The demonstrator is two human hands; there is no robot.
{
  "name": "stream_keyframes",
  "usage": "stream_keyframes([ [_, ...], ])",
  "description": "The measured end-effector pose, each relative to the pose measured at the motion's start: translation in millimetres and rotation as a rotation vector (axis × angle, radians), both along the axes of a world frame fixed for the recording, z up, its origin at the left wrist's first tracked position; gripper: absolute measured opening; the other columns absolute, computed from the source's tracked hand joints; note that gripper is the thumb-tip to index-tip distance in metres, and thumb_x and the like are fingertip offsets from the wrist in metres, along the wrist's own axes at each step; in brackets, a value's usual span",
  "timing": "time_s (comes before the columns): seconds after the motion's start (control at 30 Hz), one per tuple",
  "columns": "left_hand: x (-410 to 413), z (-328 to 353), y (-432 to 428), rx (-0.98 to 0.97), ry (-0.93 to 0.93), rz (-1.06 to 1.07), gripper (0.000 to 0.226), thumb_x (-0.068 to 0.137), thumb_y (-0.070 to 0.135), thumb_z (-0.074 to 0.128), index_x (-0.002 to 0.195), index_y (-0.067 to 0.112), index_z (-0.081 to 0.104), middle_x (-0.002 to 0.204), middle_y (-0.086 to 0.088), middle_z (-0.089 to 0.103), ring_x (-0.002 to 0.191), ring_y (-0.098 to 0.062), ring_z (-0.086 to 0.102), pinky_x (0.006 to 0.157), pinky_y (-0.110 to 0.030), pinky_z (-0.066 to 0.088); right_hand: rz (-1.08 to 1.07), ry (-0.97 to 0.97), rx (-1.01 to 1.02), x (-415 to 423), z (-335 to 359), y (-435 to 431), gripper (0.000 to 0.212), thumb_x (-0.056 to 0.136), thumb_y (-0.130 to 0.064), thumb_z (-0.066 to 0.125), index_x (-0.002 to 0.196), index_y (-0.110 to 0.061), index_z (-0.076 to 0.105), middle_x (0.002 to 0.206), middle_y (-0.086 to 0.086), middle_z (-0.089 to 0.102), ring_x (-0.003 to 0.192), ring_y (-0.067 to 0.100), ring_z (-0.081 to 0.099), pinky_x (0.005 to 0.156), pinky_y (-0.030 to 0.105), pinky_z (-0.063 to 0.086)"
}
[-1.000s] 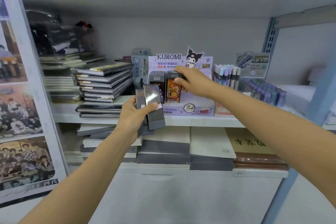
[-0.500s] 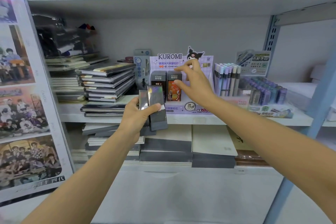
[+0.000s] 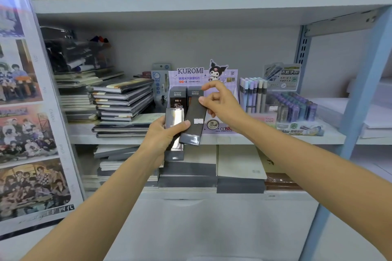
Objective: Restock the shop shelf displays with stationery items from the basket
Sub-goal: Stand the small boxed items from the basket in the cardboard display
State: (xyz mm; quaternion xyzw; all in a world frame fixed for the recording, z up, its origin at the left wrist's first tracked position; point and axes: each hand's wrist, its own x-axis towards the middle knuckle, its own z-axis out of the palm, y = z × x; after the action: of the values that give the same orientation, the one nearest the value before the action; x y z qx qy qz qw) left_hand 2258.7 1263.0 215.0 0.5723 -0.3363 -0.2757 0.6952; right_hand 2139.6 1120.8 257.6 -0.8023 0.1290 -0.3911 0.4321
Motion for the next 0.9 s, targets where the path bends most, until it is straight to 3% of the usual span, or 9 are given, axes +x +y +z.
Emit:
stream_keyframes([
  [0.1, -2.1, 7.6, 0.0, 0.025, 0.075, 0.025, 0.023, 0.079, 0.024, 0.078, 0.099, 0.019, 0.069, 0.081, 0.001, 0.076, 0.061, -0.008, 0.069, 0.049, -0.019, 0.051, 0.09, 0.049, -0.05, -11.0, -4.3, -3.5, 0.016, 0.099, -0.018, 0.052, 0.111, -0.015, 0.062, 0.079, -0.004, 0.062, 0.064, 0.01, 0.054, 0.062, 0.026, 0.048],
  [0.17, -2.3, 12.3, 0.8, 0.055, 0.119, 0.028, 0.02, 0.08, 0.026, 0.077, 0.097, 0.018, 0.069, 0.073, 0.001, 0.074, 0.057, -0.011, 0.067, 0.048, -0.021, 0.051, 0.185, 0.106, -0.035, -18.6, -7.0, -7.7, 0.022, 0.098, -0.019, 0.055, 0.116, -0.018, 0.067, 0.092, -0.007, 0.067, 0.074, 0.008, 0.058, 0.072, 0.026, 0.053],
  [0.27, -2.8, 17.1, 2.4, 0.085, 0.184, 0.008, 0.024, 0.084, 0.03, 0.072, 0.1, 0.013, 0.068, 0.067, -0.003, 0.072, 0.051, -0.013, 0.065, 0.044, -0.02, 0.049, 0.239, 0.152, -0.013, -25.2, -10.8, -13.8, 0.031, 0.089, -0.013, 0.067, 0.119, -0.021, 0.068, 0.104, 0.008, 0.069, 0.086, 0.013, 0.062, 0.085, 0.03, 0.054],
  [0.33, -3.9, 19.9, 3.8, 0.038, 0.279, -0.062, 0.034, 0.091, 0.037, 0.063, 0.106, 0.008, 0.066, 0.074, -0.01, 0.072, 0.054, -0.016, 0.067, 0.047, -0.021, 0.052, 0.213, 0.106, -0.017, -24.9, -12.7, -14.1, 0.025, 0.088, -0.013, 0.068, 0.113, -0.017, 0.071, 0.094, 0.013, 0.07, 0.077, 0.012, 0.063, 0.075, 0.024, 0.056],
  [0.43, -3.2, 21.2, 4.7, -0.045, 0.362, -0.162, 0.06, 0.095, 0.057, 0.044, 0.109, 0.004, 0.067, 0.085, -0.015, 0.072, 0.064, -0.022, 0.069, 0.055, -0.026, 0.056, 0.113, 0.048, -0.028, -23.5, -15.9, -14.2, 0.014, 0.09, -0.024, 0.065, 0.099, -0.019, 0.074, 0.06, 0.0, 0.064, 0.053, 0.009, 0.055, 0.053, 0.019, 0.047],
  [0.53, -4.3, 20.4, 2.0, -0.096, 0.35, -0.181, 0.068, 0.091, 0.063, 0.043, 0.111, 0.003, 0.067, 0.087, -0.016, 0.072, 0.065, -0.023, 0.069, 0.057, -0.028, 0.057, 0.061, 0.015, -0.041, -23.0, -19.5, -15.0, 0.018, 0.091, -0.035, 0.063, 0.093, -0.022, 0.075, 0.046, -0.003, 0.054, 0.042, 0.007, 0.045, 0.045, 0.016, 0.038],
  [0.73, -7.1, 11.8, -6.4, -0.159, 0.128, 0.055, 0.046, 0.082, 0.017, 0.075, 0.12, -0.003, 0.058, 0.083, -0.009, 0.073, 0.064, -0.016, 0.07, 0.058, -0.024, 0.056, 0.132, 0.048, 0.008, -19.3, -21.9, -6.2, 0.018, 0.096, -0.035, 0.057, 0.087, -0.024, 0.068, 0.043, 0.0, 0.052, 0.036, 0.009, 0.039, 0.04, 0.017, 0.031],
  [0.83, -5.5, 7.4, -6.2, -0.162, 0.077, 0.117, 0.041, 0.082, 0.013, 0.075, 0.117, 0.003, 0.058, 0.09, -0.009, 0.075, 0.067, -0.015, 0.072, 0.059, -0.025, 0.056, 0.191, 0.108, -0.007, -20.1, -19.5, -4.4, 0.021, 0.097, -0.033, 0.055, 0.09, -0.016, 0.066, 0.053, 0.012, 0.05, 0.039, 0.01, 0.035, 0.042, 0.018, 0.028],
  [0.9, -5.2, 6.0, -4.8, -0.184, 0.063, 0.122, 0.038, 0.082, 0.012, 0.075, 0.115, 0.006, 0.057, 0.089, -0.009, 0.075, 0.066, -0.015, 0.071, 0.059, -0.025, 0.057, 0.236, 0.131, 0.0, -20.5, -19.1, -3.7, 0.02, 0.098, -0.029, 0.054, 0.089, -0.015, 0.065, 0.058, 0.006, 0.054, 0.042, 0.009, 0.032, 0.043, 0.019, 0.025],
])
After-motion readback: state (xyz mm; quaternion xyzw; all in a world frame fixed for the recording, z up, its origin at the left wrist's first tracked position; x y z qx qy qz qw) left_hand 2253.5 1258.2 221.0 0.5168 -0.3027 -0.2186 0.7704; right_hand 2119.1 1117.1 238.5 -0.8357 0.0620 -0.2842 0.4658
